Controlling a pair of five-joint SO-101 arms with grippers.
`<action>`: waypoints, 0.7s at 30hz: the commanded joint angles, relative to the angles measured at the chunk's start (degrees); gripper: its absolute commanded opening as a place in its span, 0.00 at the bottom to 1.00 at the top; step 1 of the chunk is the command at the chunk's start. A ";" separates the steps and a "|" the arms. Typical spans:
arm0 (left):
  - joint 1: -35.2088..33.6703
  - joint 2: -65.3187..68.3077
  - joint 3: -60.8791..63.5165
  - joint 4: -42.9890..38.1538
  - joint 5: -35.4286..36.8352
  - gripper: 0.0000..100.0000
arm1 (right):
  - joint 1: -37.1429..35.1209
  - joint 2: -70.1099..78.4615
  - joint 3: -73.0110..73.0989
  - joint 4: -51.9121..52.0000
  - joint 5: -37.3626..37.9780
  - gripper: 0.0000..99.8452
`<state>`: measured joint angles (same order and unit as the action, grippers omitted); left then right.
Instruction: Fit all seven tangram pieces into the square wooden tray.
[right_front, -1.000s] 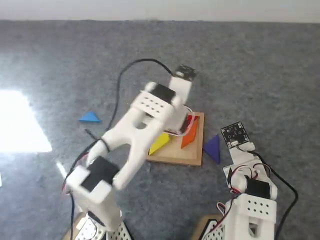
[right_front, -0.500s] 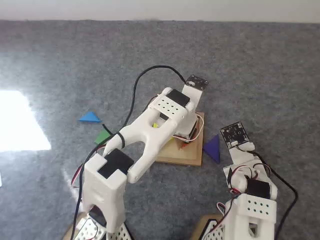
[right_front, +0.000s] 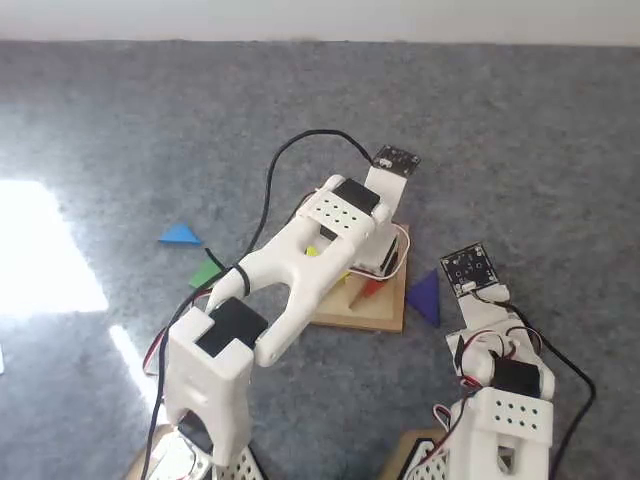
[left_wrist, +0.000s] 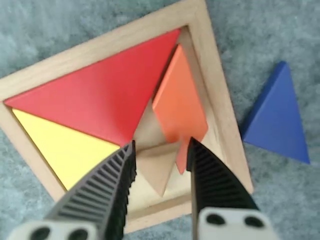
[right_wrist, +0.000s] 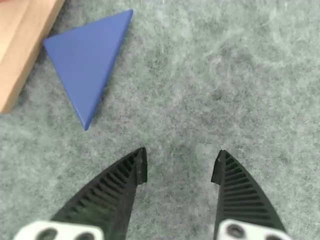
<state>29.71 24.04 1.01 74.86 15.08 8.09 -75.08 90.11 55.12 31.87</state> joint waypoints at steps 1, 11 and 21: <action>-1.58 -0.53 -2.86 -2.02 0.26 0.16 | -0.40 0.22 -0.18 -1.19 0.44 0.22; -0.62 -0.44 -4.62 -3.25 -2.73 0.16 | -0.40 0.22 -0.18 -0.66 0.44 0.22; 1.76 9.05 -9.89 -2.99 -2.73 0.16 | -0.40 0.22 -0.18 -0.66 0.44 0.22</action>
<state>31.21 30.46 -4.00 72.31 12.88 8.09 -75.08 90.11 55.12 31.87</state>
